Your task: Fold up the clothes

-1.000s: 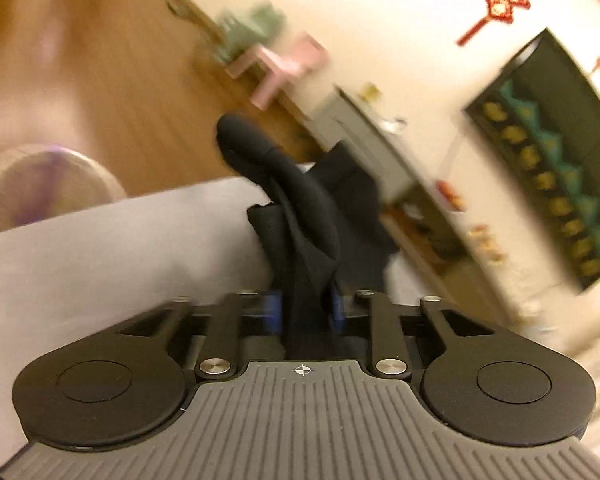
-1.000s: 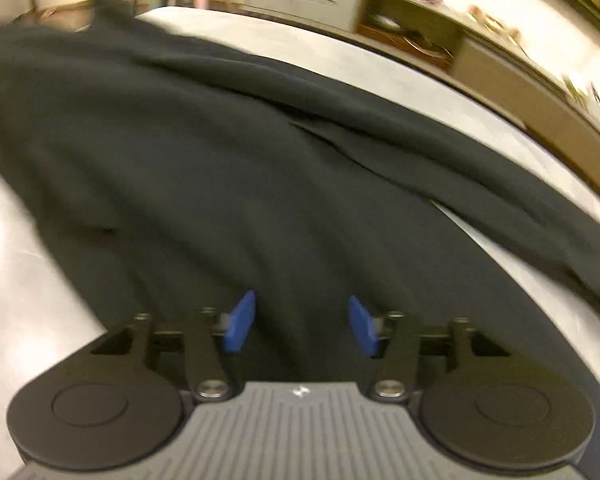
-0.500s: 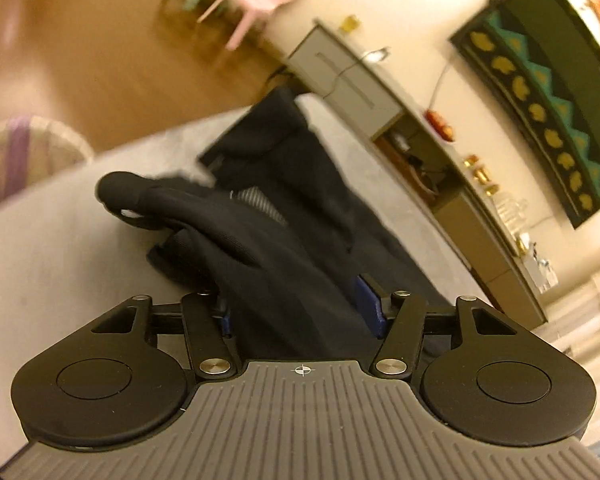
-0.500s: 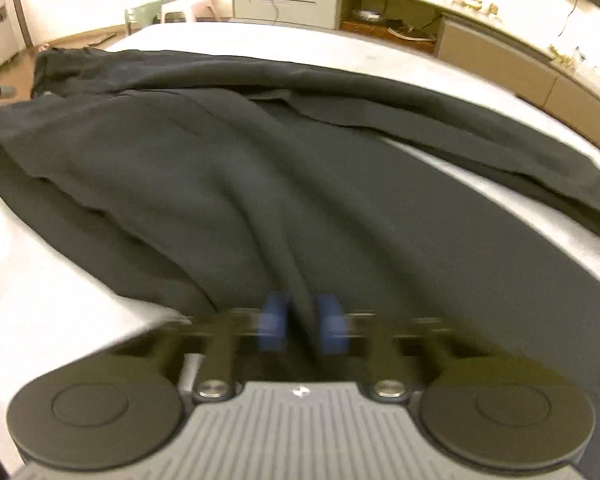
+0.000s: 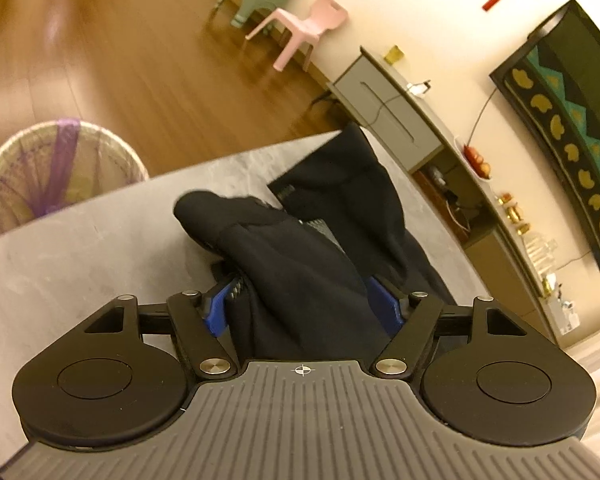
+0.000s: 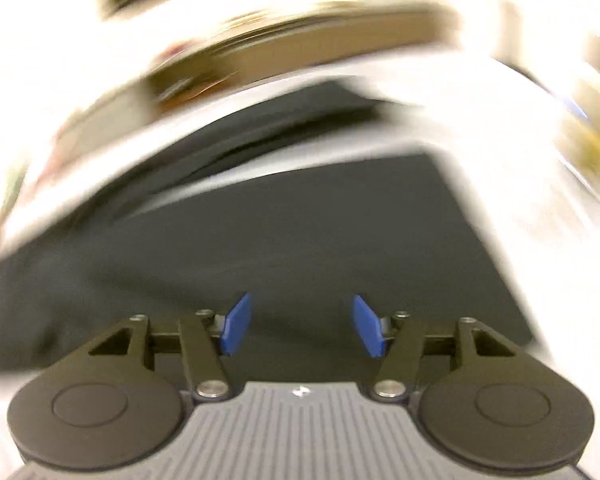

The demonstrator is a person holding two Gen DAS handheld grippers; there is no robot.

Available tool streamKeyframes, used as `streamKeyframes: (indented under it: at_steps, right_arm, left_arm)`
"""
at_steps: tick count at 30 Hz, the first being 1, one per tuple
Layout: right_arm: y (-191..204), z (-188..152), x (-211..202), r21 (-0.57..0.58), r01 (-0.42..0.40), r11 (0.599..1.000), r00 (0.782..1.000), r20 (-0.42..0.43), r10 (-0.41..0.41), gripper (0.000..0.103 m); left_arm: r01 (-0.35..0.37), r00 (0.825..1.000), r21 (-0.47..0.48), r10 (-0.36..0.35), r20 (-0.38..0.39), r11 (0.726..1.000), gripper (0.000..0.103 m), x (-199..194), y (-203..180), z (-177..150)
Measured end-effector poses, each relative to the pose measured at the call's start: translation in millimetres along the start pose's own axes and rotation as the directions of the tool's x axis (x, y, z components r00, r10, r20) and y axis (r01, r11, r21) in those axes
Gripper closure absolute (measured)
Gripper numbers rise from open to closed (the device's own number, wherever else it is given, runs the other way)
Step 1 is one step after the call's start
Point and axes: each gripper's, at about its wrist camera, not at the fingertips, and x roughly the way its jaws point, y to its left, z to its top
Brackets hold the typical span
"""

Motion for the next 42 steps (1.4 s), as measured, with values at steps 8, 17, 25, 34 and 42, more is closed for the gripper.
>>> streamKeyframes:
  at_steps: [8, 17, 25, 34, 42]
  right_arm:
    - [-72, -16, -23, 0.32, -0.072, 0.945, 0.995, -0.038, 0.089, 0.037]
    - [-19, 45, 16, 0.088, 0.014, 0.996, 0.983, 0.182, -0.03, 0.102]
    - [-10, 59, -21, -0.167, 0.097, 0.981, 0.977, 0.204, -0.061, 0.069]
    - [39, -34, -14, -0.382, 0.043, 0.923, 0.994, 0.109, -0.001, 0.025]
    - [56, -69, -23, -0.484, -0.041, 0.874, 0.996, 0.048, 0.074, 0.02]
  left_arm:
    - [-0.003, 1.0, 0.033, 0.004, -0.029, 0.999, 0.039, 0, -23, -7]
    - [0.205, 0.978, 0.231, -0.192, -0.078, 0.951, 0.103, 30, -89, 10]
    - [-0.089, 0.989, 0.563, 0.139, -0.046, 0.822, 0.04, -36, -96, -27]
    - [0.049, 0.992, 0.68, 0.046, -0.121, 0.731, 0.026, -88, -107, -134]
    - [0.032, 0.994, 0.764, 0.058, -0.09, 0.644, 0.025, -90, -134, -185]
